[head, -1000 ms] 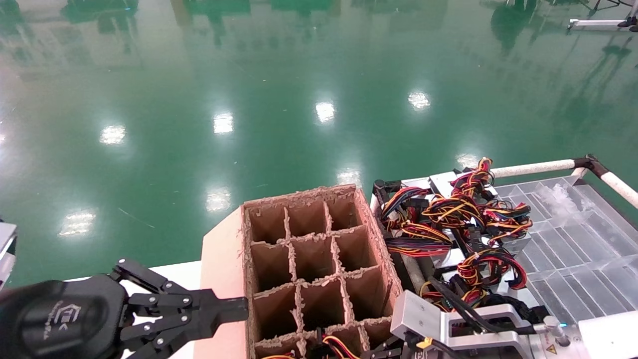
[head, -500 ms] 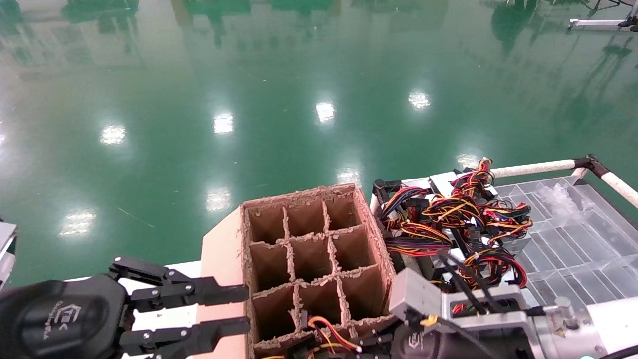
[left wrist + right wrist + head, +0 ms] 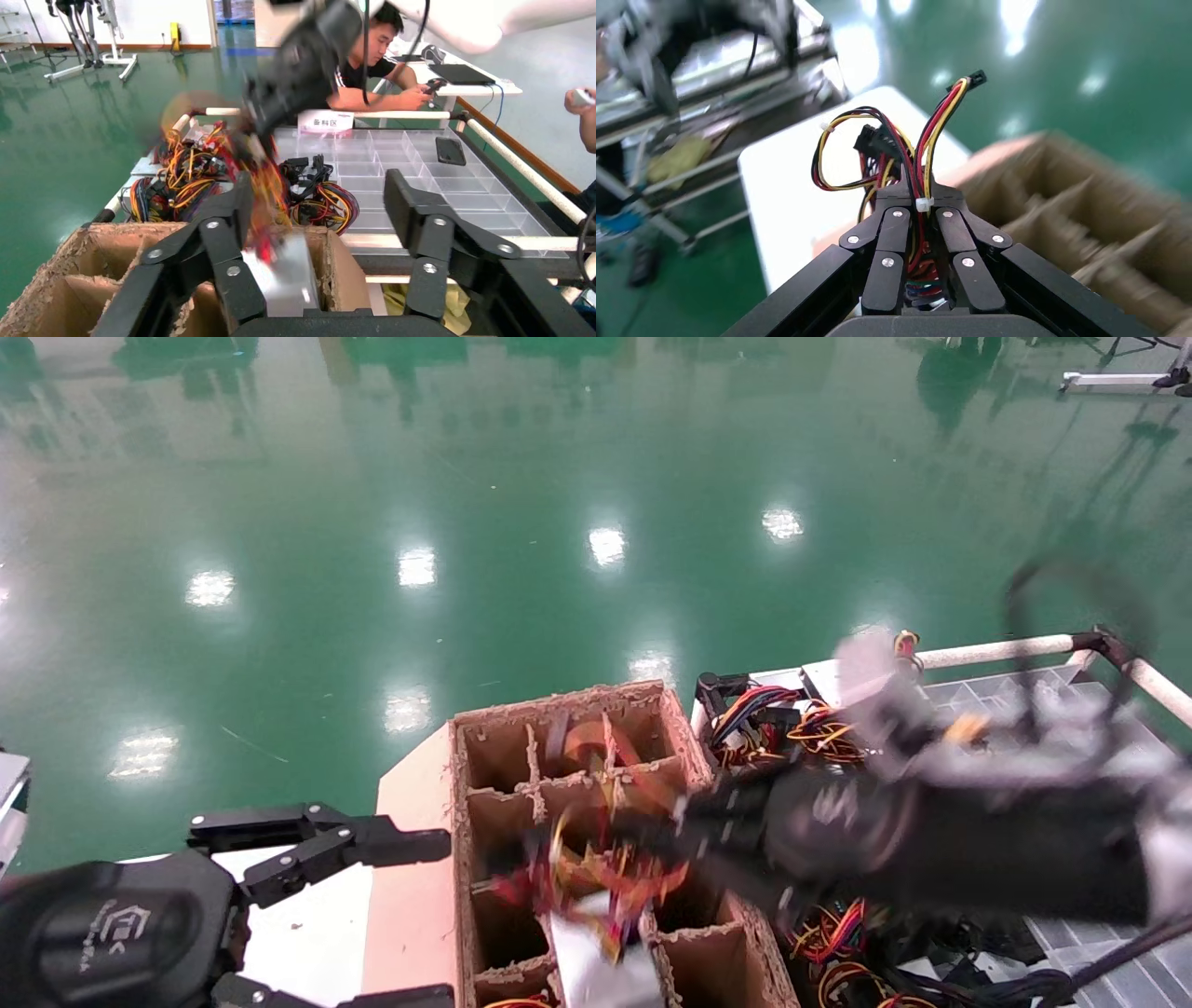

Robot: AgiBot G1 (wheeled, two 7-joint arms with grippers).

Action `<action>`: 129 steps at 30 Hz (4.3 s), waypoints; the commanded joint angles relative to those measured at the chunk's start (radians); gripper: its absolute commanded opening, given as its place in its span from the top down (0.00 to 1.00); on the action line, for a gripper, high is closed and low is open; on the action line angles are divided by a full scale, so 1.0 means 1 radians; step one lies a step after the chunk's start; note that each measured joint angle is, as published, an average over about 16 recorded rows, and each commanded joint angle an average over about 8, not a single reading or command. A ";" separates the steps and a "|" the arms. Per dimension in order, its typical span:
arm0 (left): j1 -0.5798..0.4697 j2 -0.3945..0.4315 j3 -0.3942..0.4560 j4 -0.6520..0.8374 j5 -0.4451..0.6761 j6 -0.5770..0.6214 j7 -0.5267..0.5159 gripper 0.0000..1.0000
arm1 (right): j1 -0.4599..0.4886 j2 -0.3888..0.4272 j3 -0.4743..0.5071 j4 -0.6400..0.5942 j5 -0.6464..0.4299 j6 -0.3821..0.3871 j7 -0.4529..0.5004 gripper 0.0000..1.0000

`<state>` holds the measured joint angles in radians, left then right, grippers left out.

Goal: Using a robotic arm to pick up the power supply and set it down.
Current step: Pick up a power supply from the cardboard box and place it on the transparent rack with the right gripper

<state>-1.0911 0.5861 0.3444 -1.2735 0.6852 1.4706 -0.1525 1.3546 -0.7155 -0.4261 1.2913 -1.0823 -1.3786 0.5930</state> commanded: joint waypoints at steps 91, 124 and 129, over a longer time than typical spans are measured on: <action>0.000 -0.001 0.002 0.000 -0.001 -0.001 0.001 0.00 | 0.554 0.155 -0.067 -1.381 -0.365 -0.195 -0.715 1.00; 0.000 -0.001 0.002 0.000 -0.002 -0.001 0.001 0.00 | 0.245 0.211 0.362 -1.934 -0.198 -0.200 -0.911 0.46; 0.000 -0.001 0.002 0.000 -0.002 -0.001 0.001 0.00 | 0.236 0.215 0.374 -1.942 -0.206 -0.196 -0.919 0.00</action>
<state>-1.0915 0.5852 0.3466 -1.2733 0.6837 1.4695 -0.1513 1.5937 -0.5020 -0.0569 -0.6459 -1.2874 -1.5755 -0.3235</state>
